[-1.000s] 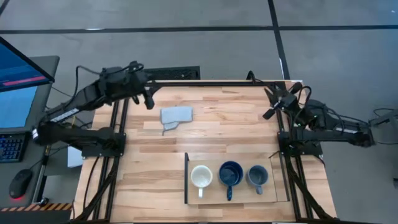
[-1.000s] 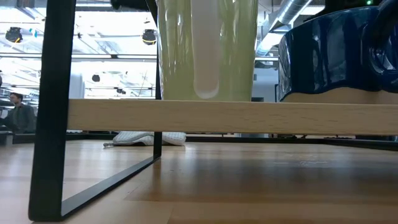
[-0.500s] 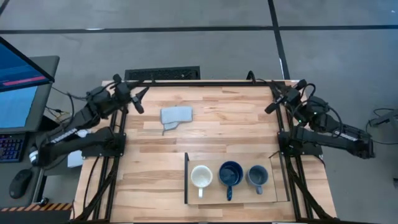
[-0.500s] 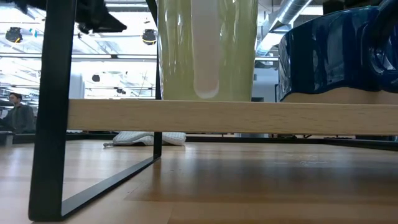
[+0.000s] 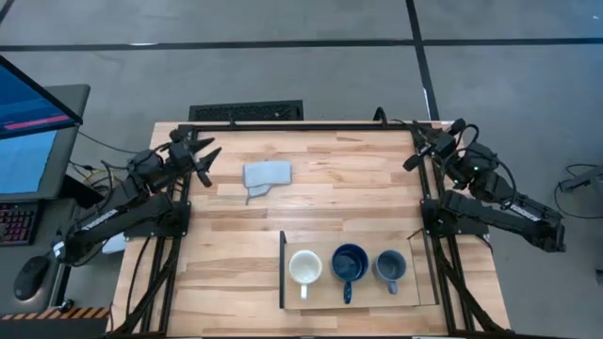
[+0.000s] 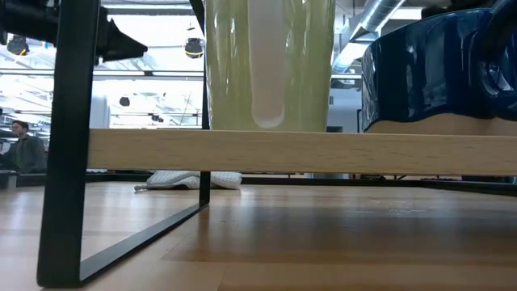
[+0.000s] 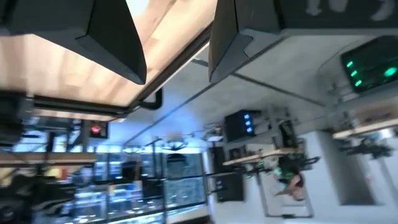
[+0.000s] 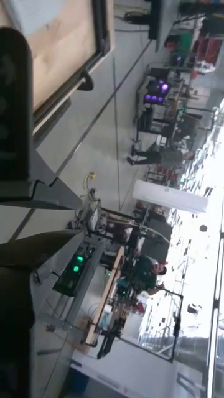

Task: Stack small to large cups/mugs on shelf
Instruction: Return to Home Position

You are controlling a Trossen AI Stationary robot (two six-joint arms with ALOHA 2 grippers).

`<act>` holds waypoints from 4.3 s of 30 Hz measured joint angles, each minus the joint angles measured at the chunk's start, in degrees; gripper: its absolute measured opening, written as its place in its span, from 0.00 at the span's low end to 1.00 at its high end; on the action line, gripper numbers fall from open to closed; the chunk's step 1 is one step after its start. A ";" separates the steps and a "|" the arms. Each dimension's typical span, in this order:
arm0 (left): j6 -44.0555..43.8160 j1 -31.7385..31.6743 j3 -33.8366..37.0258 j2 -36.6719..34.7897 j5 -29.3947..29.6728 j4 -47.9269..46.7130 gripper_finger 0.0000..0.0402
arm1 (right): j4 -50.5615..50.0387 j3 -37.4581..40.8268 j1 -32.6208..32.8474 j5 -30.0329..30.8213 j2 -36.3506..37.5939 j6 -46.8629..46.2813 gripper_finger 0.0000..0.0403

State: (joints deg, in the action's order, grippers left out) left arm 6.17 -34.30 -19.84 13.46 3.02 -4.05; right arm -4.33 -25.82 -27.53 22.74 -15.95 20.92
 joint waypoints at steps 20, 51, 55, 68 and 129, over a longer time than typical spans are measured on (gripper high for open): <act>-0.40 -0.02 3.22 -0.03 3.22 5.21 0.42 | 3.36 9.95 -6.55 -3.38 11.21 -2.50 0.21; -1.33 -0.02 3.22 -9.03 2.52 -4.35 0.42 | 4.64 12.13 -7.82 -3.23 15.83 -2.50 0.21; -2.21 -0.02 3.22 -13.31 2.61 -6.34 0.42 | 4.65 12.13 -7.82 -3.23 15.83 -2.50 0.21; -2.40 0.00 12.05 -13.03 1.94 11.41 0.42 | 3.49 12.13 -7.82 -3.21 15.81 -2.57 0.21; -5.25 -0.02 19.33 -13.08 4.97 7.19 0.42 | 16.61 25.49 -7.82 -4.50 15.81 -5.96 0.21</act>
State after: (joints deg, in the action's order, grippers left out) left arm 0.92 -34.33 -0.51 0.38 7.99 3.14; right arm 12.27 -0.34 -35.35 18.24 -0.14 14.96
